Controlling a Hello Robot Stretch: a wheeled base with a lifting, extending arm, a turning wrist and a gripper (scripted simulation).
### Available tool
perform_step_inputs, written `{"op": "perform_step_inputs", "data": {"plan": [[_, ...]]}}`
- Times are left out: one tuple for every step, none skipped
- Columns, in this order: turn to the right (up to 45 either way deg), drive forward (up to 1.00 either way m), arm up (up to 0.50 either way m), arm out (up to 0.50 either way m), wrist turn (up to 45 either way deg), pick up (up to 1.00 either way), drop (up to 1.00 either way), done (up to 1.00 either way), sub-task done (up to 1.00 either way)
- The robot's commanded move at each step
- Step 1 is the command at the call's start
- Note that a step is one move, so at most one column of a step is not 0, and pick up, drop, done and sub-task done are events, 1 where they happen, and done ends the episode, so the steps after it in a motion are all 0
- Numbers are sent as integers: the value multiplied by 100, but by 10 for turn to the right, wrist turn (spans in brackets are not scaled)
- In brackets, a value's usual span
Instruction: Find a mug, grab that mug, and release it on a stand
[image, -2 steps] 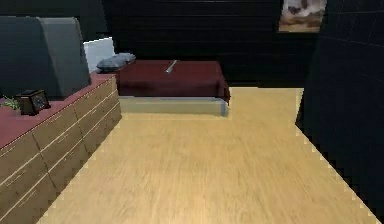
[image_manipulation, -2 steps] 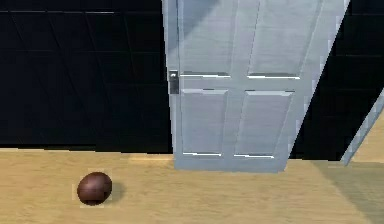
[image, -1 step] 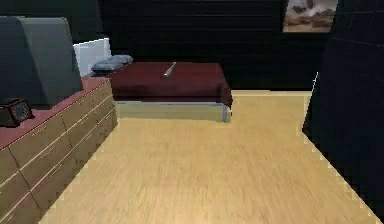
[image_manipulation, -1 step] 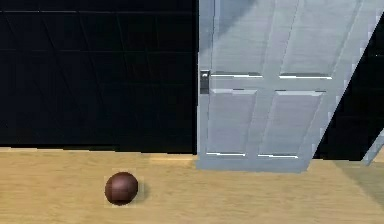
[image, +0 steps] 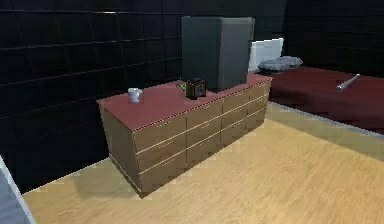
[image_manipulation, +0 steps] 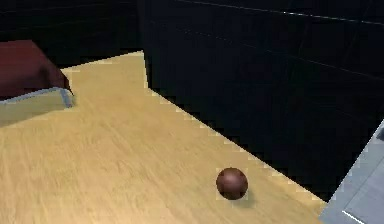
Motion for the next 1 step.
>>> {"op": "perform_step_inputs", "data": {"plan": [[-150, 0, 0, 0, 0, 0, 0, 0, 0]]}}
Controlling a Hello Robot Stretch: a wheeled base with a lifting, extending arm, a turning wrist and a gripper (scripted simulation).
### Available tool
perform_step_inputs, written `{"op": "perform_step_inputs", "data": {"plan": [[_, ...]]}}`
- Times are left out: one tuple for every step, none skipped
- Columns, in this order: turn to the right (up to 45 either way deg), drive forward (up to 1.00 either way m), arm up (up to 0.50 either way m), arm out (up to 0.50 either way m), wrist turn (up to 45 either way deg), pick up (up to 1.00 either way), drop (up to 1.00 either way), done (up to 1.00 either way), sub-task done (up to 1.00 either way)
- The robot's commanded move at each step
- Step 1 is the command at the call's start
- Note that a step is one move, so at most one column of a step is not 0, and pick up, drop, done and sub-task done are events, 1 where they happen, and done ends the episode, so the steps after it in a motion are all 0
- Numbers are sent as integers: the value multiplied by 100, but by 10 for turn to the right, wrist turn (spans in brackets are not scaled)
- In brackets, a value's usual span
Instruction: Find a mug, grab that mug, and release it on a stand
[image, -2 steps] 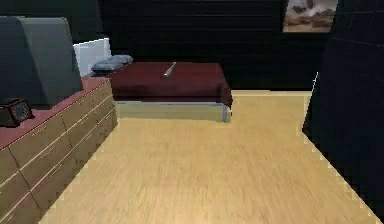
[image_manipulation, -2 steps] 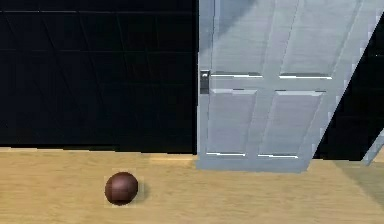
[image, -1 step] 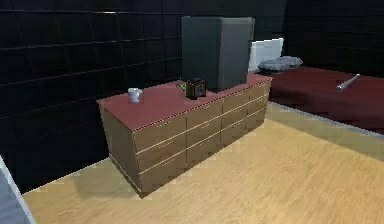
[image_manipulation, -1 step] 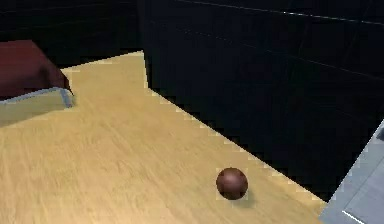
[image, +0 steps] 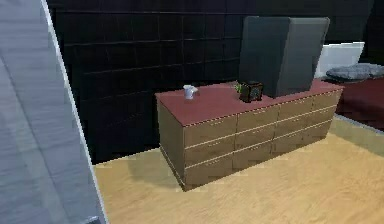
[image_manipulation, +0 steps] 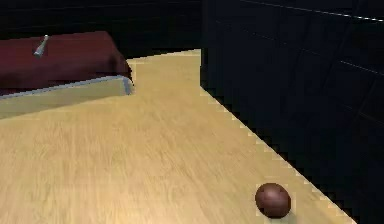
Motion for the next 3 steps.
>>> {"op": "perform_step_inputs", "data": {"plan": [[0, 100, 0, 0, 0, 0, 0, 0, 0], [-450, 0, 0, 0, 0, 0, 0, 0, 0], [-420, 0, 0, 0, 0, 0, 0, 0, 0]]}}
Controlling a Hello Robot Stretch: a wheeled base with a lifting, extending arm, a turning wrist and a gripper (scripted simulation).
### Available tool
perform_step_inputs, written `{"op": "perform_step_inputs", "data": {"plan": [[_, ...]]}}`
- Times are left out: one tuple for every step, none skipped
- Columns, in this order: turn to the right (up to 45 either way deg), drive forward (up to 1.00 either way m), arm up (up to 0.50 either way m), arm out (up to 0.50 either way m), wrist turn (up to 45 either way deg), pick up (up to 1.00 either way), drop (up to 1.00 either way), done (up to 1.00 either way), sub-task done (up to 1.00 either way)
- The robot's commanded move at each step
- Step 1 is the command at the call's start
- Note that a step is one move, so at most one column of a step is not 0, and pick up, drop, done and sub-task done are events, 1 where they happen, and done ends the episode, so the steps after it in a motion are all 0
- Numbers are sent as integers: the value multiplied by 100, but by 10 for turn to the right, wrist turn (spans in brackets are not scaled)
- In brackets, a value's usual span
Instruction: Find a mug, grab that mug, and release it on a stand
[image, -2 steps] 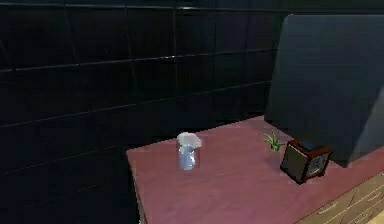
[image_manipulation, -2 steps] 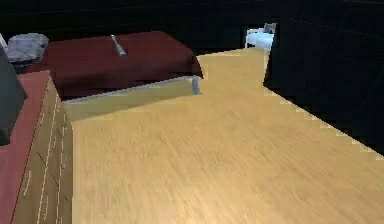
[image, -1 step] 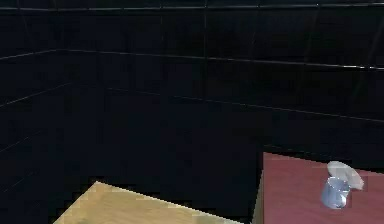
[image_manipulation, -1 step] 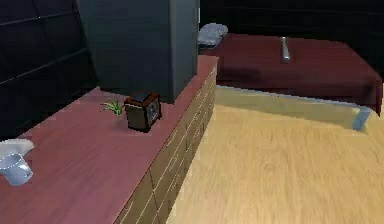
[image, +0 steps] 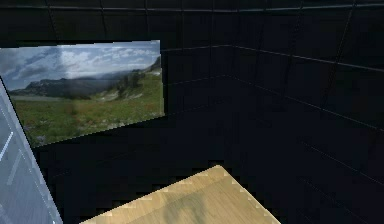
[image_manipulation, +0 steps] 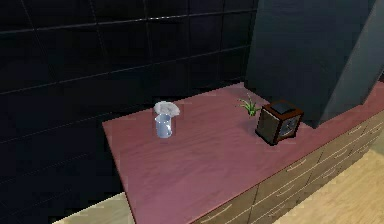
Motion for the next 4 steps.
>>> {"op": "perform_step_inputs", "data": {"plan": [[0, 0, 50, 0, 0, 0, 0, 0, 0], [0, 0, 38, 0, 0, 0, 0, 0, 0], [0, 0, 0, 50, 0, 0, 0, 0, 0], [0, 0, 0, 0, 450, 0, 0, 0, 0]]}}
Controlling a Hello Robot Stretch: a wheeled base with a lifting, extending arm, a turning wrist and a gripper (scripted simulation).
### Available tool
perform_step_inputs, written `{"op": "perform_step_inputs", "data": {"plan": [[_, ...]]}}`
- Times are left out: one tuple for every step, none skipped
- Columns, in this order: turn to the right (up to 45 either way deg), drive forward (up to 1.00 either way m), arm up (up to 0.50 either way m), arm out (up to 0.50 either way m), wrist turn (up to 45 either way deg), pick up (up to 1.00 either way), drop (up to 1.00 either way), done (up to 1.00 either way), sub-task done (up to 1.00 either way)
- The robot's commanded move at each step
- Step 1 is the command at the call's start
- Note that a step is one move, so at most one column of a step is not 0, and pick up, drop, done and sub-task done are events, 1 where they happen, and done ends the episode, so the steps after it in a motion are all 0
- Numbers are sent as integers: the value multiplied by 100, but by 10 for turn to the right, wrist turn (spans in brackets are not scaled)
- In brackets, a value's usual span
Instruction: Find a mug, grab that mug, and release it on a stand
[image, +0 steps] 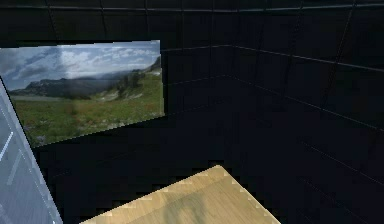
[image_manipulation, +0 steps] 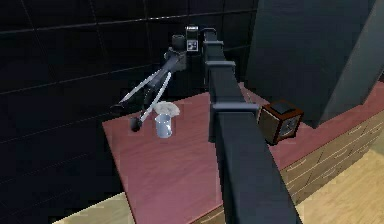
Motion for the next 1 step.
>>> {"op": "perform_step_inputs", "data": {"plan": [[0, 0, 0, 0, 450, 0, 0, 0, 0]]}}
